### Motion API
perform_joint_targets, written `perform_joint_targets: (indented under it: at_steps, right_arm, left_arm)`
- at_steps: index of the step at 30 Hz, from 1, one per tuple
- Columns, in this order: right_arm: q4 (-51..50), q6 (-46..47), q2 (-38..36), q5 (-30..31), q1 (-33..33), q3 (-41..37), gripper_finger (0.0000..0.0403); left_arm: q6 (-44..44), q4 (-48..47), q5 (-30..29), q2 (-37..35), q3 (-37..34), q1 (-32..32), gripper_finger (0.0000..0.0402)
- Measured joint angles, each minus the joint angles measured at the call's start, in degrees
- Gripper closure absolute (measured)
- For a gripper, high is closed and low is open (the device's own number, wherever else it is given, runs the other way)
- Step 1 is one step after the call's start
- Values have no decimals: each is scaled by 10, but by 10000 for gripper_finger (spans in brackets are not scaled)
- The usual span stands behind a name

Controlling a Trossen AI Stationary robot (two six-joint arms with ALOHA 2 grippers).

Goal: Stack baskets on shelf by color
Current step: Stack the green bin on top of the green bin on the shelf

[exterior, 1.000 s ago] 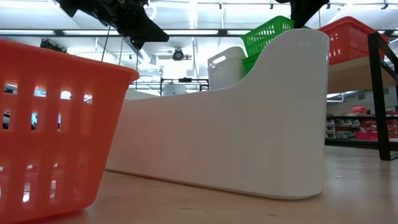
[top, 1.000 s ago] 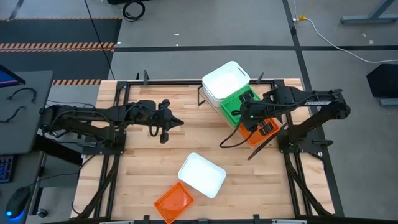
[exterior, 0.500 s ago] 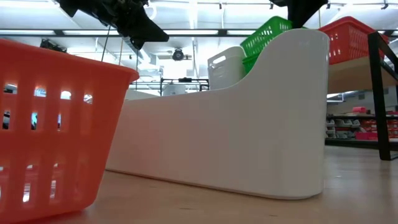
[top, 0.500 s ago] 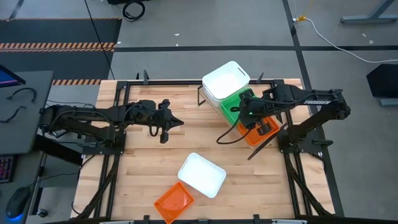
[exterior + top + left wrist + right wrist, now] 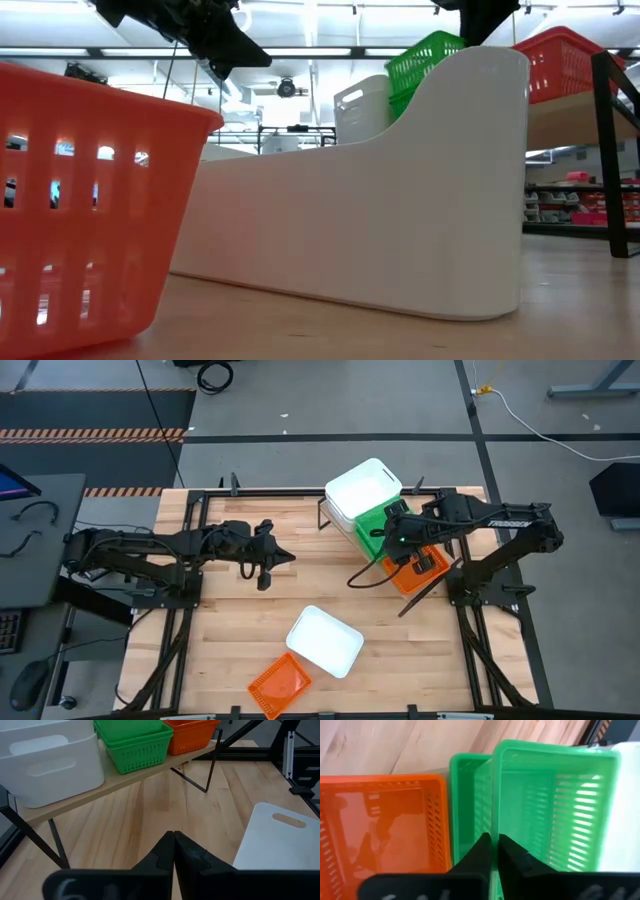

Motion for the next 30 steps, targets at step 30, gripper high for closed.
perform_joint_targets:
  at_steps: [30]
  right_arm:
    - [5,20,-12,-30,-11,-62,328]
  left_arm:
    - [0,1,0,0,0,0,387]
